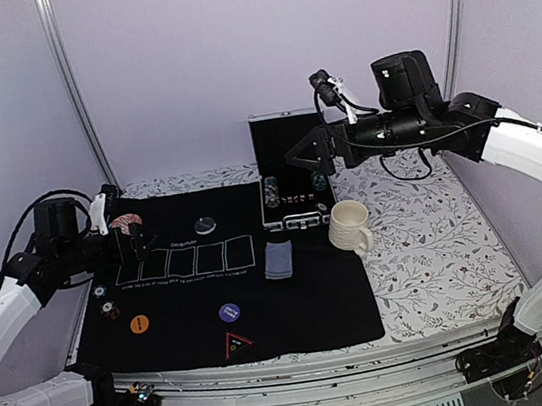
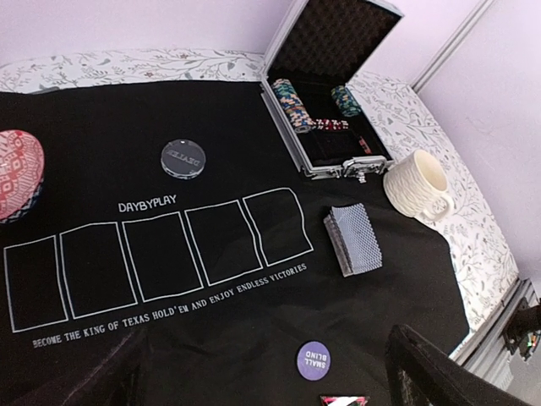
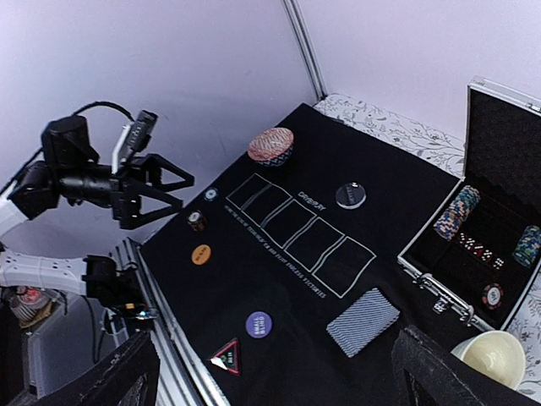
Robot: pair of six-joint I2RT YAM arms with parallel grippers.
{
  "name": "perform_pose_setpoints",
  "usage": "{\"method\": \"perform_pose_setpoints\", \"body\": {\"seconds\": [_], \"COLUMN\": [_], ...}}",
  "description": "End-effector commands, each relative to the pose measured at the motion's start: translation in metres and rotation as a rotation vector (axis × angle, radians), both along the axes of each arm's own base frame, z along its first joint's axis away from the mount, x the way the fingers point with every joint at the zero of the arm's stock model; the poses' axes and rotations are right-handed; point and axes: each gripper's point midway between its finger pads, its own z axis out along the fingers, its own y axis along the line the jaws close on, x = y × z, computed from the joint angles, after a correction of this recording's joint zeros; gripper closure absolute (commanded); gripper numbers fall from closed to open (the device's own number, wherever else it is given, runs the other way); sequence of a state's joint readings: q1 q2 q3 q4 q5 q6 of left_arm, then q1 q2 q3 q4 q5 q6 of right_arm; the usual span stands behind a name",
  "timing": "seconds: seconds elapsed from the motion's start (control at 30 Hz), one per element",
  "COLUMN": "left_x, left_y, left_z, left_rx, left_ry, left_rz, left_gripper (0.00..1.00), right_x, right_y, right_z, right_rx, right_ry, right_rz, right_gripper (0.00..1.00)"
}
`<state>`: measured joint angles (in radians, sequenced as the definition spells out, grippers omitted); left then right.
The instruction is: Distribute texas hold em gaming equipment
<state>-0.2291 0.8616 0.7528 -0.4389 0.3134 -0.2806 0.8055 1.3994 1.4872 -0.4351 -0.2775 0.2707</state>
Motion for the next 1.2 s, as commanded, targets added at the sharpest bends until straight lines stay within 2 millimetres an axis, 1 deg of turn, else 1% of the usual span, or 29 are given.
{"method": "perform_pose_setpoints", "body": {"seconds": [0.0,0.1,0.17,0.2,0.27,0.33,0.43,0.57,0.63,0.77,0.83,0.93,0.97,1.07,1.13,1.17], "left_x": [-0.003,0.001,0.006,0.009,0.013,0.017,0.021,0.027,0.03,0.043,0.052,0.057,0.059,0.061,0.061,0.061], "left_y": [-0.014,-0.015,-0.014,-0.015,-0.018,-0.02,-0.022,-0.017,-0.015,-0.013,-0.012,-0.012,-0.012,-0.01,-0.008,-0.007], "left_z": [0.003,0.004,-0.001,-0.004,-0.013,-0.02,-0.029,-0.042,-0.047,-0.044,-0.042,-0.043,-0.046,-0.058,-0.069,-0.074], "left_rx": [-0.003,0.013,0.03,0.036,0.037,0.036,0.044,0.067,0.074,0.095,0.11,0.12,0.129,0.163,0.184,0.195], "left_ry": [-0.016,-0.02,-0.012,0.0,0.033,0.066,0.094,0.098,0.092,0.032,0.012,0.032,0.043,0.089,0.12,0.132], "left_rz": [-0.081,-0.088,-0.083,-0.082,-0.089,-0.091,-0.093,-0.054,-0.043,-0.027,-0.019,-0.026,-0.023,-0.024,-0.024,-0.024], "left_gripper": [0.02,0.02,0.02,0.02,0.02,0.02,0.02,0.02,0.02,0.02,0.02,0.02,0.02,0.02,0.02,0.02], "right_x": [0.024,0.05,0.077,0.094,0.128,0.154,0.182,0.21,0.228,0.268,0.282,0.301,0.306,0.315,0.317,0.317], "right_y": [0.007,0.008,0.001,-0.005,-0.02,-0.027,-0.03,-0.032,-0.036,-0.043,-0.043,-0.043,-0.043,-0.046,-0.048,-0.048], "right_z": [-0.029,-0.037,-0.05,-0.051,-0.072,-0.096,-0.127,-0.167,-0.179,-0.192,-0.198,-0.202,-0.212,-0.229,-0.24,-0.249], "right_rx": [-0.23,-0.356,-0.41,-0.422,-0.478,-0.543,-0.628,-0.745,-0.788,-0.889,-0.926,-0.939,-0.945,-0.957,-0.938,-0.924], "right_ry": [-0.107,-0.249,-0.249,-0.242,-0.206,-0.187,-0.194,-0.264,-0.297,-0.415,-0.48,-0.562,-0.569,-0.586,-0.572,-0.555], "right_rz": [0.034,0.064,0.071,0.058,0.023,0.021,0.04,0.108,0.11,0.057,0.072,0.097,0.113,0.154,0.176,0.192], "right_gripper": [0.0,0.01,0.01,0.01,0.01,0.01,0.01,0.01,0.01,0.01,0.01,0.01,0.01,0.01,0.01,0.01]}}
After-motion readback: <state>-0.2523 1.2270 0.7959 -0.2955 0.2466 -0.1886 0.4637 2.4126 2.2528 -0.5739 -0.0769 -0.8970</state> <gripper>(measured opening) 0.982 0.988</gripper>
